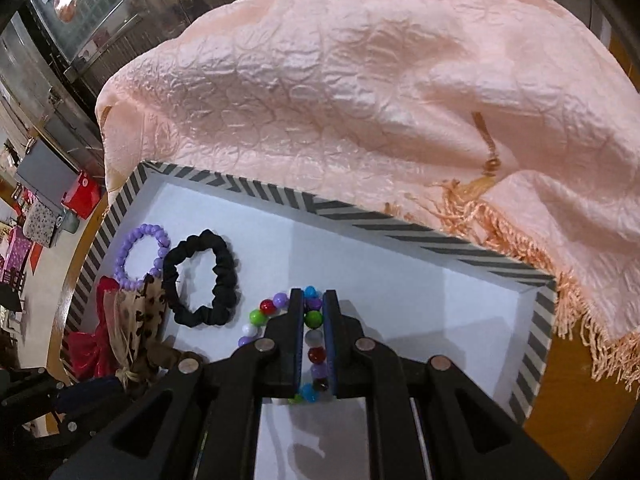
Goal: Organize jewelry
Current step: 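Lower both bracelets onto the tray floor and open both grippers, then withdraw both tools from the tray toward the black hair ties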
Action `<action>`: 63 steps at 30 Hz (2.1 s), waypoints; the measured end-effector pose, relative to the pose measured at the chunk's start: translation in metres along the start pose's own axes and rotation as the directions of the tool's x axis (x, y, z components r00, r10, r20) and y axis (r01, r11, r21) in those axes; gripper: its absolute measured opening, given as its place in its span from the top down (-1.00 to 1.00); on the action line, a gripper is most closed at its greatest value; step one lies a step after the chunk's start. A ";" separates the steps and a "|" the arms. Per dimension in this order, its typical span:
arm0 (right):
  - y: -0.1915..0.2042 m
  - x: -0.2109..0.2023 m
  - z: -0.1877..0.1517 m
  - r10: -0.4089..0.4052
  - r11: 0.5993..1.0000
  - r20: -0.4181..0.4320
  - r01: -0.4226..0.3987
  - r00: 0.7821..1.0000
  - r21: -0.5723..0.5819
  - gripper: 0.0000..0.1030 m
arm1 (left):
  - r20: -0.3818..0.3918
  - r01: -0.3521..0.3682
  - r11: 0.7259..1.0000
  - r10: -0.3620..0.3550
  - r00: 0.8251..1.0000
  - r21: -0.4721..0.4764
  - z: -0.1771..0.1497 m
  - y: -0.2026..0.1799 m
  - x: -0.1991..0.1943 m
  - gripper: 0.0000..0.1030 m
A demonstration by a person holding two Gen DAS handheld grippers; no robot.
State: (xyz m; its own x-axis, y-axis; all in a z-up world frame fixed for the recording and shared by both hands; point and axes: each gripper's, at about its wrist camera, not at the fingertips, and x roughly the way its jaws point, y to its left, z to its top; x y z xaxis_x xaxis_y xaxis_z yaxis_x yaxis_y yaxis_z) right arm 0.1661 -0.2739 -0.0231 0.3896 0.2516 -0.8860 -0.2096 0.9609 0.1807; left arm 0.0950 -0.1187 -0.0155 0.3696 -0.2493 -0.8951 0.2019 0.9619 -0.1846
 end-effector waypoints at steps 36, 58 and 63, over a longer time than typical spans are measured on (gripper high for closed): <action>0.006 -0.142 -0.094 -0.071 0.996 0.094 0.065 0.993 0.060 -0.09 | 0.037 -0.040 0.998 0.038 0.999 0.054 -0.023 -0.016 -0.043 0.59; 0.028 -0.199 -0.211 -0.126 0.972 0.137 0.095 0.982 0.215 -0.12 | 0.120 -0.039 0.971 0.011 0.993 0.234 -0.082 -0.053 -0.093 0.59; 0.036 -0.205 -0.222 -0.138 0.972 0.149 0.105 0.979 0.212 -0.12 | 0.140 -0.045 0.966 0.010 0.990 0.254 -0.091 -0.056 -0.102 0.59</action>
State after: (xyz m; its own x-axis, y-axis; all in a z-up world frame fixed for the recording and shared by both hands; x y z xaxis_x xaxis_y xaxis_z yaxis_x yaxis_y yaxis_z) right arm -0.1207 -0.3165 0.0704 0.5444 0.1311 -0.8285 0.0268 0.9845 0.1734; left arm -0.0366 -0.1365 0.0490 0.4949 -0.2533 -0.8312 0.4088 0.9120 -0.0345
